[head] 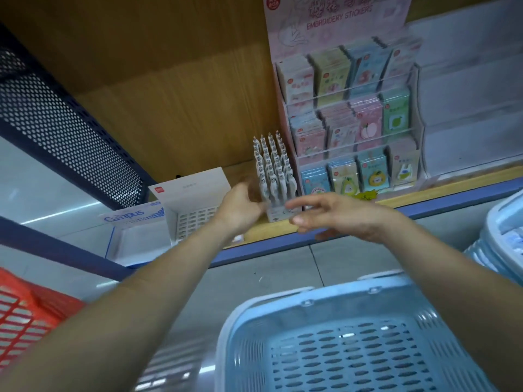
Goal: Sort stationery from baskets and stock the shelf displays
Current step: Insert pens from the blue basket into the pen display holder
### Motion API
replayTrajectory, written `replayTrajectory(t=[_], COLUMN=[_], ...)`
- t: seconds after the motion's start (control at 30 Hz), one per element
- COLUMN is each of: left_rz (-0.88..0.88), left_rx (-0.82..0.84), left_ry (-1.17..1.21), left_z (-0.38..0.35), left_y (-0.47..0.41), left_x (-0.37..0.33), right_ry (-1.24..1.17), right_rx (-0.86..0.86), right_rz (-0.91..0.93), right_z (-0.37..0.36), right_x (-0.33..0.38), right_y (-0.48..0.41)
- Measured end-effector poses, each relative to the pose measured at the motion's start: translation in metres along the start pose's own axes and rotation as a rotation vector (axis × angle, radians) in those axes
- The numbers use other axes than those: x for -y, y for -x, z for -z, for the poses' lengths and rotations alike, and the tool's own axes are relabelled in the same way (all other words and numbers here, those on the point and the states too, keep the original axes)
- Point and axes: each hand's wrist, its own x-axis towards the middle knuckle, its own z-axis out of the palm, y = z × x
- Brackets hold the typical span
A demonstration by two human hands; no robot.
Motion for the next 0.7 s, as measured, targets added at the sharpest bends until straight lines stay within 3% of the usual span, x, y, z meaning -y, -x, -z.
replayTrajectory(t=[0.1,0.2,0.27,0.37,0.43,0.47,0.57,0.63,0.7], left_rz=[0.001,0.139,0.115,-0.209,-0.36,-0.404,-0.442,-0.451,-0.463], left_rx=[0.466,0.898,1.029,0.988,0.884,0.823,0.711,0.673,0.649], left_ry=[-0.183,-0.448,-0.604,-0.822,-0.913,-0.94,-0.96,-0.938,-0.921], left_z=[0.024,0.026,0.017,0.007,0.005,0.005,0.006,0.003,-0.003], left_y=[0.033,0.069,0.084,0.088,0.083,0.079,0.068,0.063,0.059], left_x=[-0.008,-0.014,-0.014,-0.014,-0.016,-0.016,-0.013,-0.013,-0.016], right_ry=[0.362,0.583,0.597,0.671,0.642,0.592,0.581,0.728,0.783], right_rx=[0.426,0.522,0.481,0.374,0.183,0.002,-0.733,-1.085,-1.201], right_rz=[-0.105,-0.17,-0.175,-0.161,-0.083,-0.033,0.074,0.016,-0.209], right_z=[-0.002,-0.019,-0.023,-0.02,-0.013,-0.007,0.019,0.04,0.055], right_x=[0.011,0.018,0.02,0.021,0.014,0.009,-0.002,-0.012,-0.03], right_y=[0.017,0.023,0.027,0.039,0.05,0.055,0.08,0.104,0.13])
